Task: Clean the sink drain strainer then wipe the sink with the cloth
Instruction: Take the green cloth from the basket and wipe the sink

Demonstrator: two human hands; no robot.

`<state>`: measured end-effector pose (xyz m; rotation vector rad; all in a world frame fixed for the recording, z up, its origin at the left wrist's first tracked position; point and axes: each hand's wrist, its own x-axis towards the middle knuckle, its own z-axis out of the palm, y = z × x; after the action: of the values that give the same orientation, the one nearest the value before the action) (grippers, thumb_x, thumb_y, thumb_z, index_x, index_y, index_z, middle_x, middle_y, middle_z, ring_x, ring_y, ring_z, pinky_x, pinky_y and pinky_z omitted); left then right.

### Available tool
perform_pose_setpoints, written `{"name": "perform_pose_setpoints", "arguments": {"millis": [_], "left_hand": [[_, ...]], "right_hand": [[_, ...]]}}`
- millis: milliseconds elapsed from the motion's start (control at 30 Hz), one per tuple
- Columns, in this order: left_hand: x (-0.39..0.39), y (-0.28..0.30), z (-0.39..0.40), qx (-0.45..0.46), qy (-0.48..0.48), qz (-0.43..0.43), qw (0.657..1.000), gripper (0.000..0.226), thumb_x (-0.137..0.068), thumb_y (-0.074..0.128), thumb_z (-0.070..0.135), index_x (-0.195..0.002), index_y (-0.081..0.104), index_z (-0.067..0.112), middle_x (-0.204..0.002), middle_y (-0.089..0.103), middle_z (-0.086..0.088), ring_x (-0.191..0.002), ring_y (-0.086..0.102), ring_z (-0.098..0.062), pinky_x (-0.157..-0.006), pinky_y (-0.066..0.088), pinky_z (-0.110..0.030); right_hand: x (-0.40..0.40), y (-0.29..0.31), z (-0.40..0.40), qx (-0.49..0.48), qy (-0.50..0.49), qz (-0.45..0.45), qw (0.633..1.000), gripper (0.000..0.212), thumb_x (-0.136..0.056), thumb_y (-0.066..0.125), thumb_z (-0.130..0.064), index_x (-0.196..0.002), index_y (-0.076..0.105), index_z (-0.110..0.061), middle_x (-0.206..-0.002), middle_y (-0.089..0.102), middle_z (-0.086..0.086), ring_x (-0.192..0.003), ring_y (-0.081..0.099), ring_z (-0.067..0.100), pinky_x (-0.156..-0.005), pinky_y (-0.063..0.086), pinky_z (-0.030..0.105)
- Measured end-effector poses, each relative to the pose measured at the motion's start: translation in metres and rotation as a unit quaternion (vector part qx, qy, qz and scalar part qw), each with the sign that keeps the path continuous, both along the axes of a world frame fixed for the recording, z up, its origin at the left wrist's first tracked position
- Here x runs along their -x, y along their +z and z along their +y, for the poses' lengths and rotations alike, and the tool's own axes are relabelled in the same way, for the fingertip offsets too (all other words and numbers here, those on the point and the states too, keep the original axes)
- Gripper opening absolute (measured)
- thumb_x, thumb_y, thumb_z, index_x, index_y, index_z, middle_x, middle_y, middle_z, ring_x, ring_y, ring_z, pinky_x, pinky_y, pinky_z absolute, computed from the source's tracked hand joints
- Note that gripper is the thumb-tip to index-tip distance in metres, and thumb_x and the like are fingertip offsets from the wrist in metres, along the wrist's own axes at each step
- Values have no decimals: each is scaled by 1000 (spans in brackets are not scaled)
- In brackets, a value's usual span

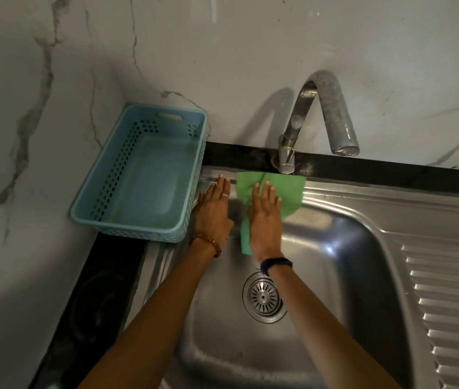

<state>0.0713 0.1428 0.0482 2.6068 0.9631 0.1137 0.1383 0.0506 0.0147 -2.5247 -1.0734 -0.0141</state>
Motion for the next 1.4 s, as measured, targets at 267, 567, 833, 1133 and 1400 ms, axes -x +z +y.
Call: {"name": "perform_pose_setpoints", "arguments": {"millis": [267,567,833,1133,1400], "left_hand": [[-3,7,1,45,2,5,999,80,-81,54,6,-147,10,13,-158,4,-6,-145,10,-21,-119,14,-39],[5,16,9,156,-18,5,988,75,-85,49,4,-148,9,17,-158,-3,-3,-146,3,-20,-119,8,-44],[-12,15,-55,6,-172,-139,975,61,-87,39,-6,-142,31,16,-154,25,-5,-143,22,-18,-119,18,-35],[-70,17,-101,13,-193,-42,980,63,-87,35,-8,-145,21,10,-156,14,-9,-145,10,-19,-120,8,-31],[-95,9,-103,-45,-118,-14,992,67,-85,35,-12,-146,20,12,-156,17,-6,-144,17,-22,-120,15,-33]], "right_hand": [[-35,1,-35,81,44,-84,992,68,-95,43,-10,-148,-1,-9,-157,2,16,-146,3,27,-117,-9,39],[-95,67,-150,-304,-168,277,896,31,-101,33,-15,-79,54,-12,-74,52,12,-68,51,13,-61,36,32],[-89,96,-218,-595,-190,566,538,27,-92,37,-39,-92,61,-26,-72,67,-5,-73,61,16,-75,48,28],[-83,85,-240,-664,-168,576,447,32,-76,54,-53,-87,59,-22,-69,69,-4,-57,67,13,-50,56,27],[-162,116,-234,-565,-172,487,644,29,-95,37,-37,-81,60,-27,-53,60,-12,-46,57,1,-43,46,12]]}}
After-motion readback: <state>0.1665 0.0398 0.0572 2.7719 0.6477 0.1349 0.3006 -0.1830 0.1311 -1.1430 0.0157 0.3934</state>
